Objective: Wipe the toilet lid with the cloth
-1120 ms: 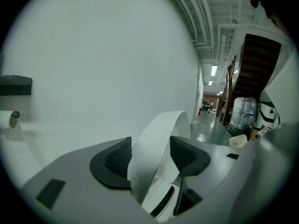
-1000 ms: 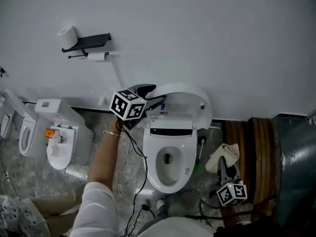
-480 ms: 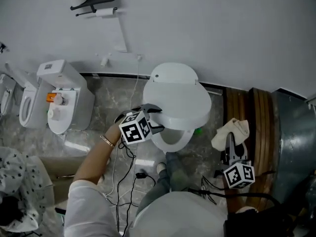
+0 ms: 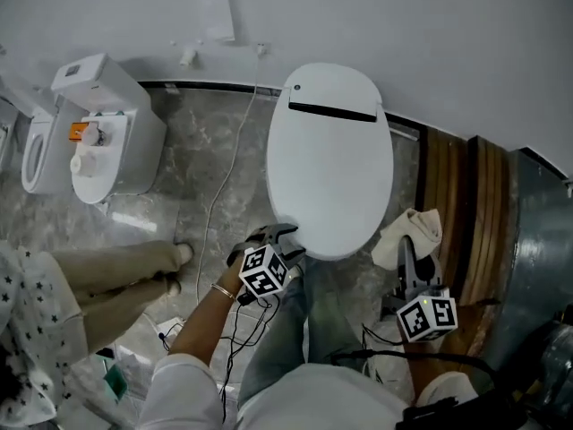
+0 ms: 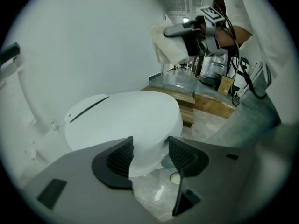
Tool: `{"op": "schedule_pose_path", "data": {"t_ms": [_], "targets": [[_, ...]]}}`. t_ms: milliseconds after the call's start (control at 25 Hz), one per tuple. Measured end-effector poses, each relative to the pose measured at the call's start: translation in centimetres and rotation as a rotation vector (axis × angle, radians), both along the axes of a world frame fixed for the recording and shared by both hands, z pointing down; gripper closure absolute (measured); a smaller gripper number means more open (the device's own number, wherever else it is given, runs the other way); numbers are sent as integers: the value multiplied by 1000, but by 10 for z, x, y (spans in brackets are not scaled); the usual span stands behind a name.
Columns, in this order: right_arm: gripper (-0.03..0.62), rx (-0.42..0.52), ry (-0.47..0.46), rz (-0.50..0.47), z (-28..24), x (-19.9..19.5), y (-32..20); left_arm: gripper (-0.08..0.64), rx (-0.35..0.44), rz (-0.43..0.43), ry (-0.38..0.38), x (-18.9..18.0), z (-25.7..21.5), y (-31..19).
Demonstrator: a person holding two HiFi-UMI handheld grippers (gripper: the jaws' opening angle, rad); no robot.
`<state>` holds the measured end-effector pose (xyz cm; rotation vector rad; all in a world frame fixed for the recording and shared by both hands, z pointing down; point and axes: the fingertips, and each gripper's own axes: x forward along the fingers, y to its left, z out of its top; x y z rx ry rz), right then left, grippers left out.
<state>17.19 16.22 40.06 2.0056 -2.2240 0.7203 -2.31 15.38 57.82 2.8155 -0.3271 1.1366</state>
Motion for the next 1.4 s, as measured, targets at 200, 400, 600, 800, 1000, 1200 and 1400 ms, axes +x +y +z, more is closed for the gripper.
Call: {"op": "schedule_pose_path", "data": {"t_ms": [200, 400, 600, 800, 1000, 1200, 1400], "targets": [[491, -4, -2, -46, 35, -22, -11, 299, -4, -36, -56, -2, 75, 14], [491, -59, -5, -30, 70, -21, -5, 304, -130, -105, -15, -2, 112, 12], [491, -110, -3, -20, 90, -22, 0, 304, -171, -185, -1, -2, 133, 11], [491, -115, -3, -27, 98, -23, -13, 304, -189, -236, -3, -2, 147, 5], [491, -118, -2, -44, 108, -28, -29, 304, -214, -254, -19, -2, 160, 5], [491, -134, 2, -89, 116, -39, -57, 304, -278, -237, -75, -1, 176, 9], [491, -139, -11, -142, 125, -63, -122, 425, -237, -478, 101, -9, 120, -36]]}}
